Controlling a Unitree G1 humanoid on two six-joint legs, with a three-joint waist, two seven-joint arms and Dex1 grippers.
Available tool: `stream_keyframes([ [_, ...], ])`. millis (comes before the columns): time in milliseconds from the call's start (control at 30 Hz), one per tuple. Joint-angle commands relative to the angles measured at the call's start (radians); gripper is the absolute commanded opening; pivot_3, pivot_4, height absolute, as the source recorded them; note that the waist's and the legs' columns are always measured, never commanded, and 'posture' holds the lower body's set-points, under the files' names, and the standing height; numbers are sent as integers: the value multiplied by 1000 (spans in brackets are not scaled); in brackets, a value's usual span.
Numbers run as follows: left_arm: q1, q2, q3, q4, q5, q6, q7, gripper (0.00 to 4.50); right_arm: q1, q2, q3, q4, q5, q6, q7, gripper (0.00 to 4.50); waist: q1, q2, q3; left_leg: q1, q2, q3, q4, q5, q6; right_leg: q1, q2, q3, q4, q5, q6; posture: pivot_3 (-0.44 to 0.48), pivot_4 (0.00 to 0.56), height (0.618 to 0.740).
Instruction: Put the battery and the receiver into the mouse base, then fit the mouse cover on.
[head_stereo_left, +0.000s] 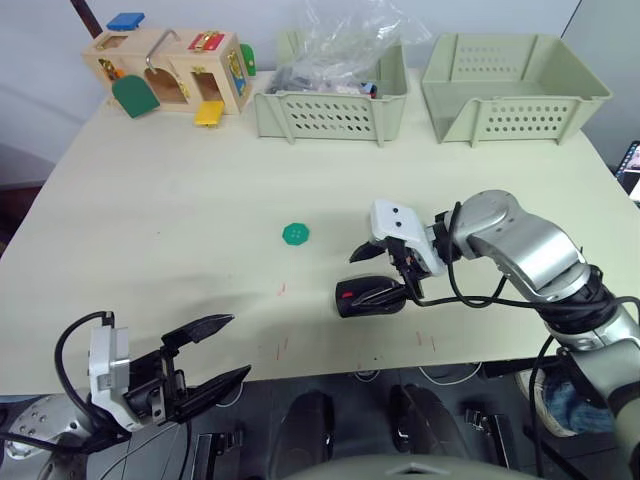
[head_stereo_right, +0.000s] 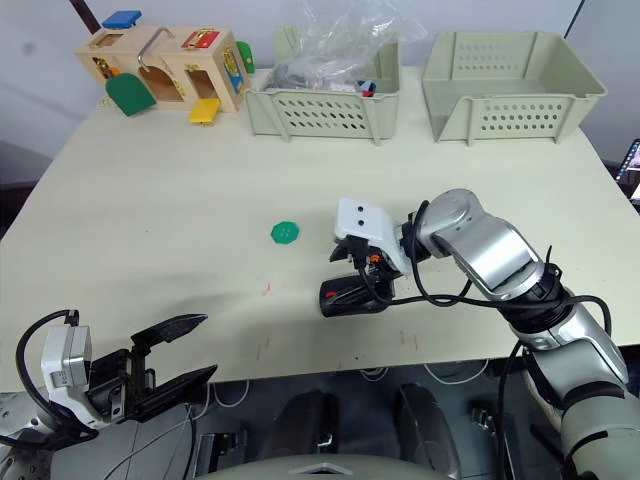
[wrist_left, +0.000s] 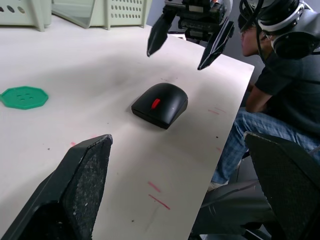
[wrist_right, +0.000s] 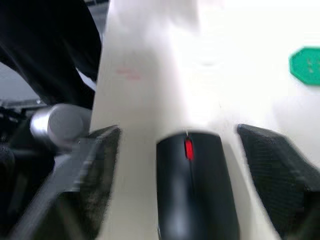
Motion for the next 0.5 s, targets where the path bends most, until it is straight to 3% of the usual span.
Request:
stream_keyframes([
  [33,1,13,21,-24,-13,-3,2,4500,10,23,-8,6,-5,-39,-50,2496,1,0,0,0,0,0,0,0,0,0,0,0,0,0,0,0,150,740],
  [233,5,12,24,-32,-14,-1,8,4500,56,49,21,32,-22,-79,-97,2496,1,0,0,0,0,0,0,0,0,0,0,0,0,0,0,0,150,740],
  [267,5,13,24,-32,-15,-1,8,4500,58,50,20,36,-21,-78,-102,2061,0,0,0,0,0,0,0,0,0,0,0,0,0,0,0,0,150,740],
  [333,5,14,24,-31,-14,-2,9,4500,64,44,25,38,-22,-87,-105,1698,1,0,0,0,0,0,0,0,-1,0,0,0,0,0,0,0,150,740],
  [500,3,15,23,-25,-12,-6,6,4500,83,37,42,50,-34,-108,-113,1698,1,0,0,0,0,0,0,0,-1,0,0,0,0,0,0,0,150,740],
])
